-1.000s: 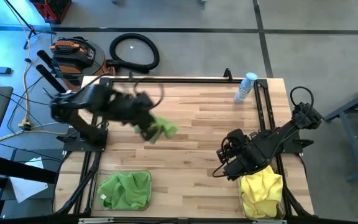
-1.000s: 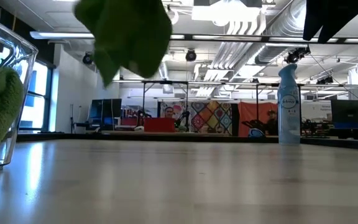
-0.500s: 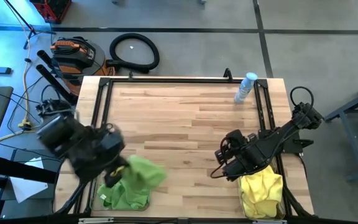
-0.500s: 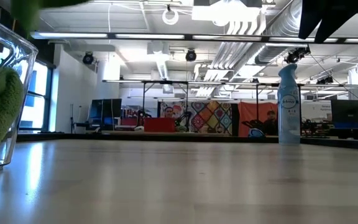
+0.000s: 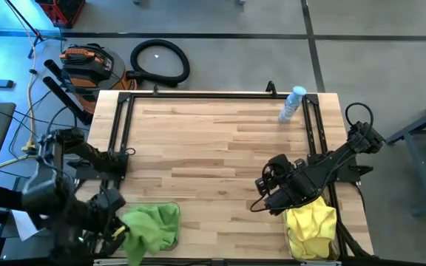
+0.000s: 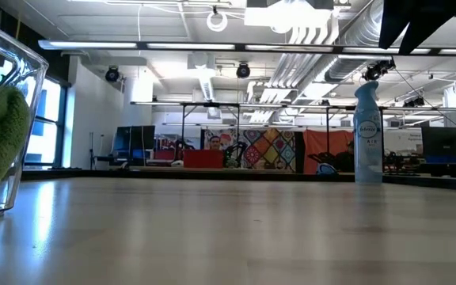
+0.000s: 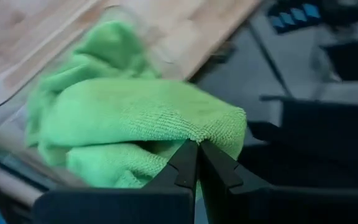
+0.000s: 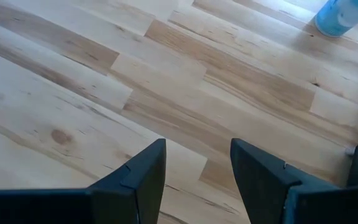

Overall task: Sort microfiber towel by color & place in baskets
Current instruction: Put the green microfiber towel into the left transparent bin

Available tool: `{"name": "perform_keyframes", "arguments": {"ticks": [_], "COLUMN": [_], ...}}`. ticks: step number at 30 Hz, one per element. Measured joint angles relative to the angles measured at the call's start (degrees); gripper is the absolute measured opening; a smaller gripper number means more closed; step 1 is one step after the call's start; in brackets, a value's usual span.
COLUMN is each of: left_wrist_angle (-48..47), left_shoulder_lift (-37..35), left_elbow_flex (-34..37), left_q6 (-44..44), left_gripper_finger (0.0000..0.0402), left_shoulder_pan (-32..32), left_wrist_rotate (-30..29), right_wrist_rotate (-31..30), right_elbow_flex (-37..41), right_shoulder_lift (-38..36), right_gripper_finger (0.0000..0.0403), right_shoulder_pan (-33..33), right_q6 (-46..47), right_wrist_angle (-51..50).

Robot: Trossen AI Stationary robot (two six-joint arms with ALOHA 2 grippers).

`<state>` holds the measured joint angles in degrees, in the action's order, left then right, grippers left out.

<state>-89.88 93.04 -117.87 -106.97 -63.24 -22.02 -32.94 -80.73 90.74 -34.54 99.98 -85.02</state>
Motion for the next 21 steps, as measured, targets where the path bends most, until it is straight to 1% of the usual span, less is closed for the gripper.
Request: {"name": "perform_keyframes", "arguments": {"ticks": [8,12,15,21], "left_wrist_angle": [-0.2,0.6,4.9,16.9], "left_shoulder_lift": [-0.1,-0.2,-0.1,-0.1], "left_elbow_flex": [15.8,23.3,28.2,36.9], "left_q6": [-13.9,-19.3,-19.2,-10.1], "left_gripper_finger": [0.0000,0.0000,0.0000,0.0000], "left_shoulder_pan": [1.0,1.8,2.3,4.1], "left_wrist_rotate": [2.4,6.7,7.1,6.9], "right_wrist_rotate": [-2.5,-2.5,-2.5,-2.5], "right_elbow_flex": [0.0,0.0,0.0,0.0], "right_shoulder_lift": [0.0,0.0,0.0,0.0], "right_gripper_finger": [0.0177,0.0177,0.0177,0.0177], "right_shoulder_pan": [0.0,0.0,0.0,0.0], "right_q6": [0.0,0.0,0.0,0.0], "right_wrist_angle": [0.9,1.0,1.1,1.8]}}
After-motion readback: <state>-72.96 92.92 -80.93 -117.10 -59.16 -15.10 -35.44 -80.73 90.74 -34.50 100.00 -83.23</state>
